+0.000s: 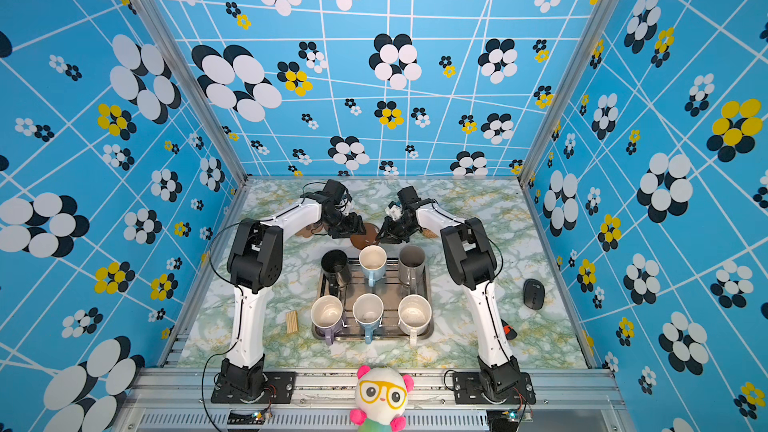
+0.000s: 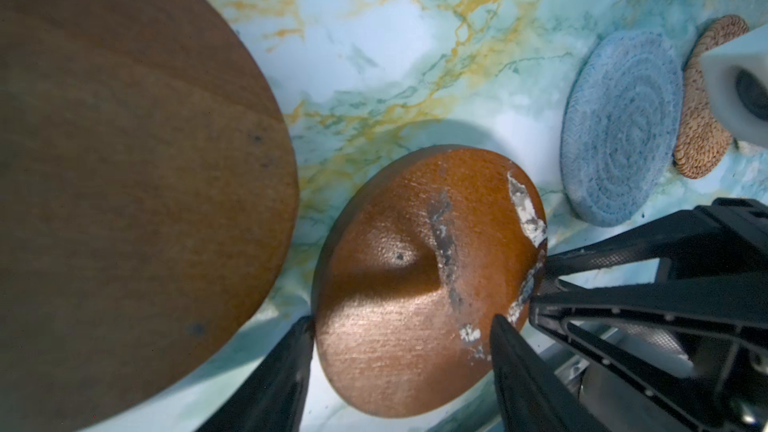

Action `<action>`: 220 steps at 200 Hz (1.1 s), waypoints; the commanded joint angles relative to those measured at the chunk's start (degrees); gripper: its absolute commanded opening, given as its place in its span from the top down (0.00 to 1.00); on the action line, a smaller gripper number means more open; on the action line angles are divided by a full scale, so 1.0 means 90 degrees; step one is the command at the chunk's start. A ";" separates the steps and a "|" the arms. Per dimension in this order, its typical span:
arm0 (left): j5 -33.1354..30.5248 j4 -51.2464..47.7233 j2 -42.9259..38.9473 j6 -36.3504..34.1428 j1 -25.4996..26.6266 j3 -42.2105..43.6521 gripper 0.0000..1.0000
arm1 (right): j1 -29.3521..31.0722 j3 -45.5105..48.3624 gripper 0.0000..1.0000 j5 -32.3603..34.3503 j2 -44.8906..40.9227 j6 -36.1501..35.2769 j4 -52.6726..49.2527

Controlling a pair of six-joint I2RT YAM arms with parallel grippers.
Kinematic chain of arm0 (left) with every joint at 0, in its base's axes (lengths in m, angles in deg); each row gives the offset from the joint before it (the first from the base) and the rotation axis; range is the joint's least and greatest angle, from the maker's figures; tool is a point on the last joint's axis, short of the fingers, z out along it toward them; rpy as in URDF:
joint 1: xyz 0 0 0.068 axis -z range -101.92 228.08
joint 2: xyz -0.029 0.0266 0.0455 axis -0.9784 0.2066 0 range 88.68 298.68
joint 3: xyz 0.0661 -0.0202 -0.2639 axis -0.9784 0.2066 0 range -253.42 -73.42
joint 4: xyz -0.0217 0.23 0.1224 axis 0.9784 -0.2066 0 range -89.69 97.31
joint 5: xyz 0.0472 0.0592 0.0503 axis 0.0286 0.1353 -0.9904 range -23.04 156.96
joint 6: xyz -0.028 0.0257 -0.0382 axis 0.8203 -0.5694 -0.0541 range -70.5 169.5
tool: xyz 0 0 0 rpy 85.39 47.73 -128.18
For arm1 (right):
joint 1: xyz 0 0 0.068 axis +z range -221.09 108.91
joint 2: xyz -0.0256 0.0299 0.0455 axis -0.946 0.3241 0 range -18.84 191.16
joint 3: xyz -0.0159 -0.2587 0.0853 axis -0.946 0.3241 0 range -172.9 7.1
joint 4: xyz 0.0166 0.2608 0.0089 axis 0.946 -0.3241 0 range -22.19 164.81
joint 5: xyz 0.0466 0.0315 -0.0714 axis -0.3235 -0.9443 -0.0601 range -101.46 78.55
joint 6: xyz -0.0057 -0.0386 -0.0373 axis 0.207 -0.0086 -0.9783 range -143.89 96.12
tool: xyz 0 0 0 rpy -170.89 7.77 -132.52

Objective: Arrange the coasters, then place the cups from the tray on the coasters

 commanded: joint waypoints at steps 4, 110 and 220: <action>0.0139 0.0037 0.0339 0.0178 0.0066 -0.0222 0.32 | 0.0046 -0.0279 0.74 -0.0070 0.0276 0.0136 0.0072; 0.0187 0.0042 0.0623 0.0402 0.0039 -0.0828 0.31 | 0.0049 -0.0864 0.75 -0.0119 0.0535 0.0431 0.0200; -0.0271 -0.0035 -0.0669 0.0267 0.0061 0.0134 0.17 | -0.0053 -0.0442 0.72 0.0065 -0.0539 0.0200 0.0241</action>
